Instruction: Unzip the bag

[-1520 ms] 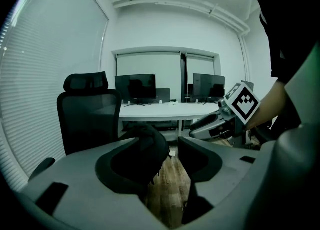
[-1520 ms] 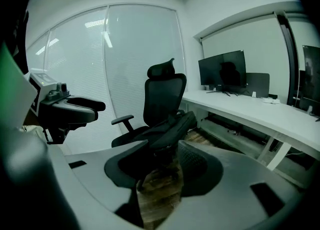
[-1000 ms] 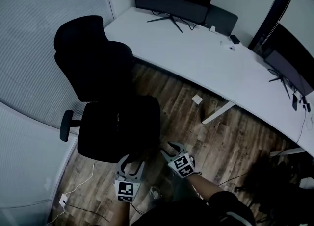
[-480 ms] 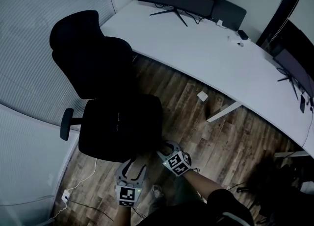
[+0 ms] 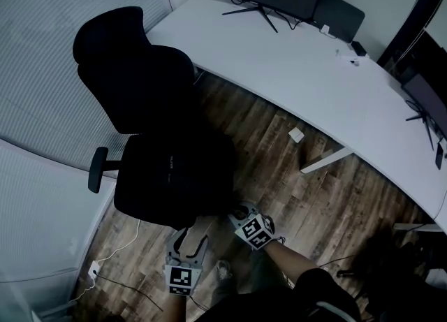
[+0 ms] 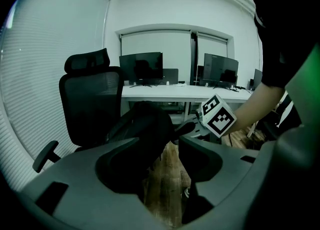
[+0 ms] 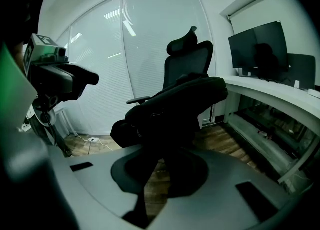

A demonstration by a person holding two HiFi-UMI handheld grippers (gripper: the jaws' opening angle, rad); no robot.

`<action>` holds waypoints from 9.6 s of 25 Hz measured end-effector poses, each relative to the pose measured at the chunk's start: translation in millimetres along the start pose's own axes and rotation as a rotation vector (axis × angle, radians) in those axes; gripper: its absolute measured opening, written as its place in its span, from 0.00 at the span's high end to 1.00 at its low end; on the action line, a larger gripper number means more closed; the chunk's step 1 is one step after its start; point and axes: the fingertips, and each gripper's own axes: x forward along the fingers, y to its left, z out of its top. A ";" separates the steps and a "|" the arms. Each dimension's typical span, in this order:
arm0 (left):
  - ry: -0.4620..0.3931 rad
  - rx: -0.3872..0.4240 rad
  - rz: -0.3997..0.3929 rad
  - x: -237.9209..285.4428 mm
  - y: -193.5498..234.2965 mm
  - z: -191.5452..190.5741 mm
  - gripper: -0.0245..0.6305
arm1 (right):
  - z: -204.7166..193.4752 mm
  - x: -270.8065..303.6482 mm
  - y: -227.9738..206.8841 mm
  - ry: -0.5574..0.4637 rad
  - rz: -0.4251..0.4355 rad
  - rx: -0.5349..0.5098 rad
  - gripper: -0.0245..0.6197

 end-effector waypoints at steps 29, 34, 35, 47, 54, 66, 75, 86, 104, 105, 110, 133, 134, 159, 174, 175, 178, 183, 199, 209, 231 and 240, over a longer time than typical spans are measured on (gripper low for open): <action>0.127 0.199 -0.005 89.6 -18.5 -0.3 0.57 | 31.9 -56.4 -0.6 -0.157 0.327 0.425 0.88; 0.158 0.280 0.015 107.4 -24.9 -2.1 0.57 | 35.2 -61.7 -1.6 -0.164 0.414 0.490 0.88; 0.163 0.291 0.021 110.0 -25.8 -2.3 0.57 | 35.6 -61.9 -2.7 -0.165 0.427 0.503 0.88; 0.181 0.301 0.128 116.7 -15.9 1.0 0.68 | 47.1 -67.7 -9.6 -0.153 0.494 0.509 0.88; 0.190 0.257 0.156 112.9 -15.0 0.3 0.78 | 57.3 -70.1 -16.1 -0.187 0.506 0.615 0.88; 0.188 0.166 0.175 102.5 -11.1 7.4 0.85 | 85.8 -71.0 -30.5 -0.259 0.517 0.769 0.88; 0.187 0.157 0.189 100.7 -10.5 10.2 0.86 | 97.1 -66.9 -65.0 -0.300 0.441 0.806 0.88; 0.214 0.135 0.187 105.1 -12.4 12.8 0.86 | 112.5 -47.9 -112.5 -0.326 0.384 0.847 0.88; 0.236 0.106 0.213 109.0 -10.6 7.5 0.86 | 128.3 -9.9 -186.1 -0.303 0.278 0.837 0.88; 0.236 0.102 0.215 108.9 -10.1 7.2 0.86 | 129.3 -6.3 -190.3 -0.301 0.272 0.833 0.88; 0.246 0.086 0.220 109.7 -10.6 8.0 0.86 | 136.9 9.0 -214.3 -0.286 0.236 0.791 0.88; 0.246 0.032 0.221 117.2 -2.0 8.5 0.87 | 158.3 90.8 -254.9 -0.170 0.171 0.733 0.88; 0.243 0.031 0.221 118.5 -0.5 9.1 0.87 | 159.2 94.0 -256.3 -0.168 0.168 0.736 0.88; 0.264 -0.023 0.135 120.3 -2.9 15.8 0.83 | 152.2 48.2 -233.5 -0.194 0.110 0.642 0.88; 0.100 0.022 0.055 85.0 -7.6 56.3 0.74 | 156.1 -63.6 -164.5 -0.370 0.024 0.631 0.81; 0.087 0.025 0.056 80.8 -8.1 59.4 0.74 | 154.3 -71.1 -157.8 -0.379 0.021 0.635 0.78; 0.048 0.033 0.061 66.9 -8.6 66.7 0.73 | 150.4 -91.0 -135.6 -0.403 0.015 0.633 0.77; 0.000 0.031 0.061 37.6 -11.0 71.6 0.71 | 148.0 -119.1 -95.8 -0.422 -0.008 0.595 0.77; -0.166 0.004 0.045 -71.0 -12.6 68.8 0.73 | 151.0 -182.1 46.9 -0.470 -0.137 0.341 0.78; -0.227 0.024 0.021 -123.4 -21.1 61.7 0.84 | 137.7 -208.3 103.6 -0.502 -0.197 0.325 0.85; -0.298 0.044 -0.002 -212.4 -40.8 26.5 0.93 | 108.1 -243.0 198.7 -0.508 -0.238 0.318 0.88; -0.306 -0.007 -0.003 -240.6 -37.6 7.5 0.93 | 89.9 -240.7 242.0 -0.450 -0.215 0.294 0.88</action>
